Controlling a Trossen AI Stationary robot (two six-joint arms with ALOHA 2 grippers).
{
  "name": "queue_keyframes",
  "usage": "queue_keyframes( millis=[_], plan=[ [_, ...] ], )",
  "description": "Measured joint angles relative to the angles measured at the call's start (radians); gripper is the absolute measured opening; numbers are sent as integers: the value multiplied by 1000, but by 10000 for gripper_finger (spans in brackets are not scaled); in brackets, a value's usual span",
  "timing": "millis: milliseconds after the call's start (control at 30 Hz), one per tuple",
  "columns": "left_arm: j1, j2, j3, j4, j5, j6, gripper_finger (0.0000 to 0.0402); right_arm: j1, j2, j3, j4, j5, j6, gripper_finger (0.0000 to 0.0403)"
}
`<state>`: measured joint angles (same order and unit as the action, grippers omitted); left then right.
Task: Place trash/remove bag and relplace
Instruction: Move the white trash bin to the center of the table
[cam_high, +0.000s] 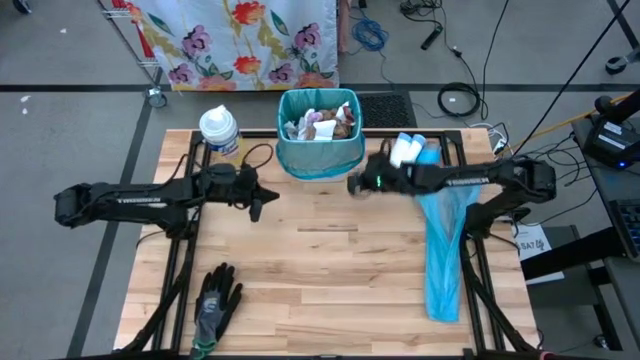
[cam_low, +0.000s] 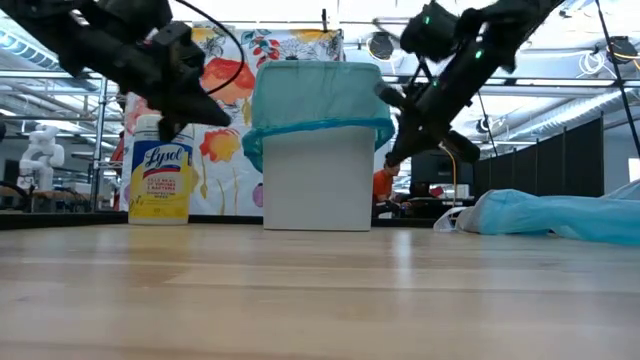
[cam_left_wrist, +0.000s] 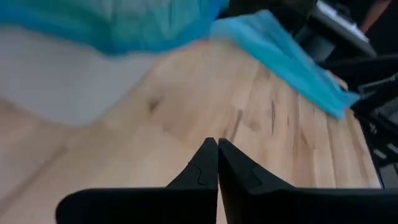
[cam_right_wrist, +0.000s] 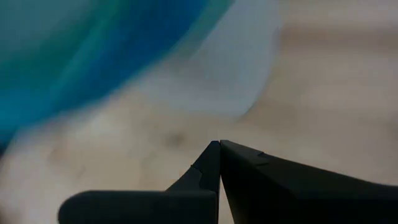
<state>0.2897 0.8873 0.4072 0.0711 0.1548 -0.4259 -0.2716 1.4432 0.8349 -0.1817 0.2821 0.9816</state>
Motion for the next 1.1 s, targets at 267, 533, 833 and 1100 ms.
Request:
queue_keyframes(
  millis=[267,533,833,1100],
  plan=[
    [142,157,55,86,2,42,1,-370,-41,21,207,-167,-199,0],
    [311,267,134,84,-48,43,0,-599,78,162,282,-394,-311,0],
    [477,336,189,137,-96,42,0,-626,288,409,276,-540,-407,0],
    [537,446,278,237,46,40,0,-626,377,499,263,-687,-427,0]
  ],
)
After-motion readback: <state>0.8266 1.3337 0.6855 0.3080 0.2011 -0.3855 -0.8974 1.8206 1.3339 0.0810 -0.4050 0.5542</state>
